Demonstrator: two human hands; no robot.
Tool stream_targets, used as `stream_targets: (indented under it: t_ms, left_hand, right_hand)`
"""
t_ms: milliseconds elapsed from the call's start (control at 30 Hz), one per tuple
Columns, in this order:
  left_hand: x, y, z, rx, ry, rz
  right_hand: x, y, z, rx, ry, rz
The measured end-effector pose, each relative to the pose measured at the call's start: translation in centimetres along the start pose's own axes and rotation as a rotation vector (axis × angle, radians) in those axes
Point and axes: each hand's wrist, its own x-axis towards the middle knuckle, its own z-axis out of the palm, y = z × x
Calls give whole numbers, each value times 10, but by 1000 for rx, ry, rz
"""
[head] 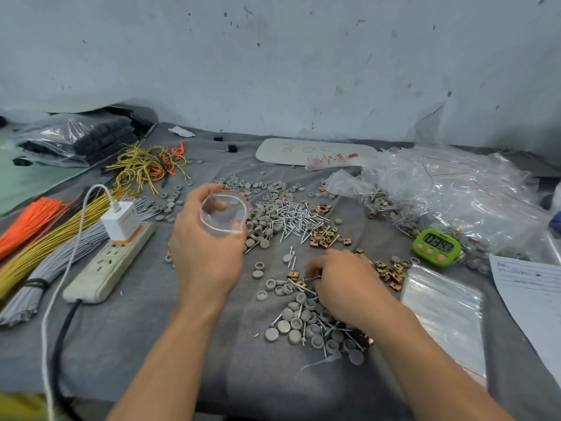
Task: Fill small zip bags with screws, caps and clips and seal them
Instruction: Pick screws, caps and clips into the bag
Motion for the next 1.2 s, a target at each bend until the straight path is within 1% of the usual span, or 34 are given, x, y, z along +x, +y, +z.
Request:
stream_targets:
  t_ms: [67, 133, 200, 300, 333, 400, 467, 533, 633, 733, 767, 867, 900, 967, 1033, 1067, 1100, 1133, 1200]
  left_hand:
    - [0, -6, 0, 150, -53, 95]
    - [-3, -11, 5, 311, -194, 138]
    - [-9, -13, 11, 452, -353, 133]
    - [-16, -12, 18, 501, -521, 60]
    - [-18, -12, 19, 490, -561, 63]
    - [-20, -10, 22, 469, -616, 80]
    - [-22, -8, 23, 459, -627, 105]
    - [-25, -5, 24, 435, -625, 139]
    - [-29, 2, 26, 370, -643, 194]
    - [-35, 10, 31, 317, -676, 305]
    - [-36, 11, 32, 293, -676, 311]
    - [-34, 12, 30, 224, -668, 243]
    - [-33, 12, 29, 210, -661, 223]
    - [-31, 13, 28, 174, -638, 153]
    - [-28, 11, 27, 138, -576, 35]
    - [-27, 10, 27, 131, -531, -7]
    - [-25, 9, 26, 134, -487, -29]
    - [-23, 8, 25, 138, -448, -37]
    - [-20, 8, 22, 135, -381, -33]
  right_hand:
    - [0, -1, 0, -64, 20, -29]
    - [0, -2, 1, -123, 35, -69]
    - [1, -1, 1, -146, 10, -82]
    - [1, 0, 0, -159, -23, -93]
    - [0, 0, 1, -125, 10, -92]
    - [-2, -2, 1, 44, 157, -26]
    - [-4, -3, 1, 260, 322, 49]
    - [-6, -6, -1, 450, 403, 32]
    - [-13, -14, -6, 661, 392, -73]
    - [-16, -21, -7, 729, 351, -127]
    - [-14, -23, -8, 747, 328, -143]
    - [-10, -26, -11, 753, 199, -200]
    - [-10, -27, -12, 751, 181, -204]
    - [-11, -27, -14, 867, 250, -151]
    - [-11, -23, -14, 1003, 410, -11]
    - [-10, -19, -14, 970, 469, 71]
    - [-10, -16, -14, 873, 471, 141]
    - [-11, -12, -13, 748, 404, 179]
    - [-11, -8, -7, 487, 179, 172]
